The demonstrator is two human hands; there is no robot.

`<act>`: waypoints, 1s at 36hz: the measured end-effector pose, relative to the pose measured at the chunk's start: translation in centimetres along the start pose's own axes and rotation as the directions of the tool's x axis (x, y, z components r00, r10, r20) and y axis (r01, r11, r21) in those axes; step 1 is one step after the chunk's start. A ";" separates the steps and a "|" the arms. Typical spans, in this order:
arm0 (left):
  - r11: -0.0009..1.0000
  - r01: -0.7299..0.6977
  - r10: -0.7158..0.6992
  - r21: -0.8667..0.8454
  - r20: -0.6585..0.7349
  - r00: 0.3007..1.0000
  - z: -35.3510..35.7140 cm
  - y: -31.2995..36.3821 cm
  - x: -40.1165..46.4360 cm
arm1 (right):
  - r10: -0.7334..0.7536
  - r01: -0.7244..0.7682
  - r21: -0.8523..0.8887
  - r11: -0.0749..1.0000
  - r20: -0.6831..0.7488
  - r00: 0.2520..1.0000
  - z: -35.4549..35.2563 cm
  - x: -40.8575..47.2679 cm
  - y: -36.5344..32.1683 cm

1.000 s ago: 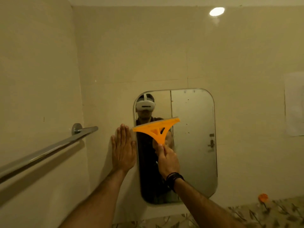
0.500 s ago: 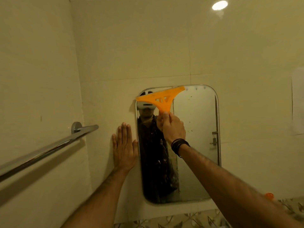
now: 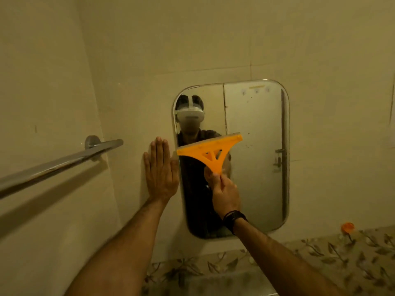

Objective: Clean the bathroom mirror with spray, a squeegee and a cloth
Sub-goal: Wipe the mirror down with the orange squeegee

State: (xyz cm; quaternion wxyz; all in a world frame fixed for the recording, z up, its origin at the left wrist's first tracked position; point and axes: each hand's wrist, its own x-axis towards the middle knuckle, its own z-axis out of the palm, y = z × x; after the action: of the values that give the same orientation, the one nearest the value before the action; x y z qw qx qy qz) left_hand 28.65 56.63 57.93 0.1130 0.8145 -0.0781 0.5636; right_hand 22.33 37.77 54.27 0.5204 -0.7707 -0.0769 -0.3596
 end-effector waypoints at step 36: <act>0.997 0.012 -0.008 0.075 -0.062 0.998 0.4 0.3 -0.4 | -0.112 0.111 -0.009 0.994 -0.079 0.991 0.6 1.5 2.1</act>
State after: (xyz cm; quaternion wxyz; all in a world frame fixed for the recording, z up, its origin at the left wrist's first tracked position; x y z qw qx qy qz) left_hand 28.79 56.24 57.41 0.0875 0.8008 -0.0493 0.5904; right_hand 24.76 37.01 53.56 0.5003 -0.7515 -0.0983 -0.4186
